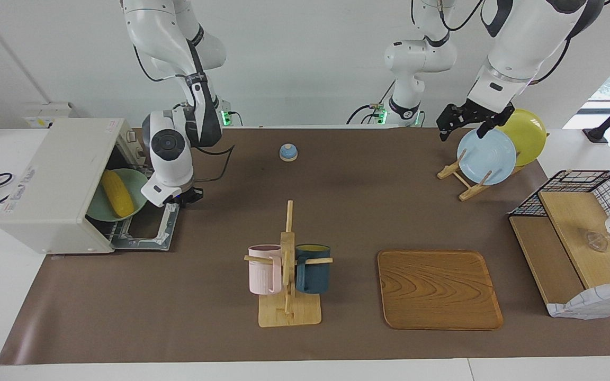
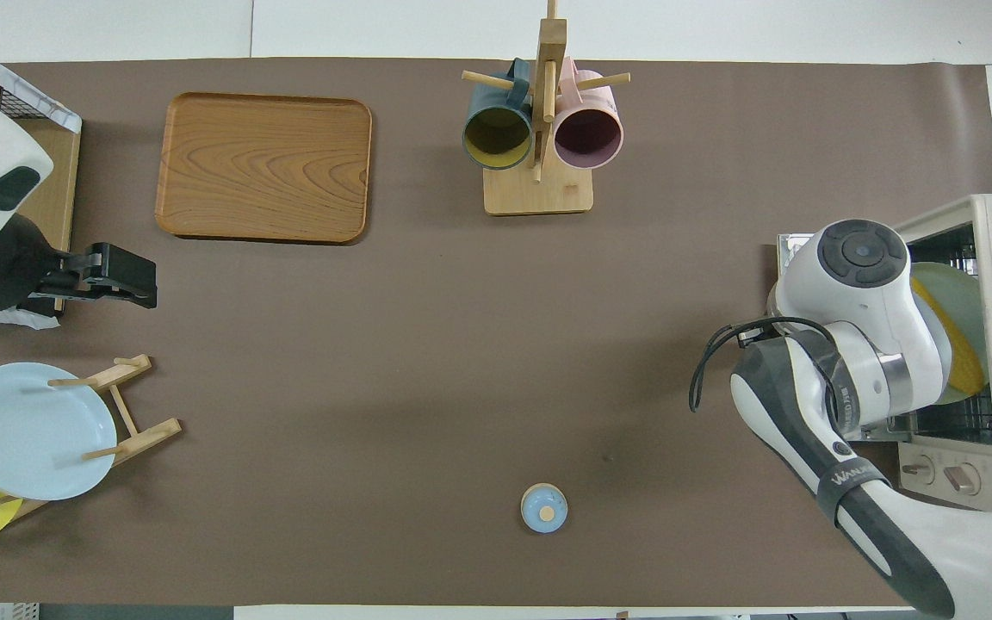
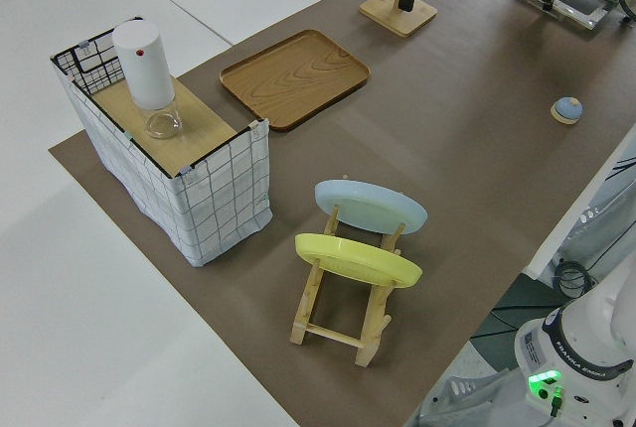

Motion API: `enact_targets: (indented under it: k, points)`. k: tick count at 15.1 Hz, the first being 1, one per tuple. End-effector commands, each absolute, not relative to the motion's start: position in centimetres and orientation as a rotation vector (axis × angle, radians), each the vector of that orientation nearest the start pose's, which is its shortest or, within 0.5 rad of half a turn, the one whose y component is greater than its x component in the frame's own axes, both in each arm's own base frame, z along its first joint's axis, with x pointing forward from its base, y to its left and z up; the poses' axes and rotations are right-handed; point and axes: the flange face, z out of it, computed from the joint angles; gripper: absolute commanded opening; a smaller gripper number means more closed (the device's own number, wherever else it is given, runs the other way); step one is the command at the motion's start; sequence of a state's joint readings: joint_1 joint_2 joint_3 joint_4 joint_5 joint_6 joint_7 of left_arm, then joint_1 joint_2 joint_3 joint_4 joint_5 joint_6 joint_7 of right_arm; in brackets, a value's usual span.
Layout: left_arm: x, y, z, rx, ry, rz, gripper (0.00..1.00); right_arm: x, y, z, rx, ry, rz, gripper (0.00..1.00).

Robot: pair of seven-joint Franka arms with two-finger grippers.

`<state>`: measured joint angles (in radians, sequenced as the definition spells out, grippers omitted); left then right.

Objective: Put corn in oven
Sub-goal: 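Push the oven door shut with the right gripper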

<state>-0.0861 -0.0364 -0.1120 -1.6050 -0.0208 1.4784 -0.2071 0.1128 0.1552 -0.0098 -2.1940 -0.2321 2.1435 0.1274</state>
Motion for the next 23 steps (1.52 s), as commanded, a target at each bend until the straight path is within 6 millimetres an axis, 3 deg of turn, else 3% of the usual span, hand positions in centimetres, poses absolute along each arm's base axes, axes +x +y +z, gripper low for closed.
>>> enact_targets:
  k: [1,7,11,14,17,23]
  points:
    - [52.1,-10.6,62.2,-3.127,-0.014,0.159,1.0,52.4,3.0,28.6,-3.35,-0.196,0.326,0.0]
    - [52.1,-10.6,62.2,-3.127,-0.014,0.159,1.0,52.7,3.2,29.2,-3.39,-0.262,0.361,0.01]
    - [52.1,-10.6,62.2,-3.128,-0.013,0.159,1.0,53.9,1.9,33.2,-3.415,-0.342,0.452,0.01]
    - [52.1,-10.6,62.2,-3.127,-0.014,0.159,1.0,55.1,-0.1,37.2,-3.403,-0.414,0.489,0.01]
    - [52.1,-10.6,62.2,-3.127,-0.014,0.159,1.0,54.9,-3.7,40.1,-3.376,-0.485,0.486,0.01]
    - [52.1,-10.6,62.2,-3.127,-0.014,0.159,1.0,53.9,-7.9,43.1,-3.348,-0.535,0.488,0.01]
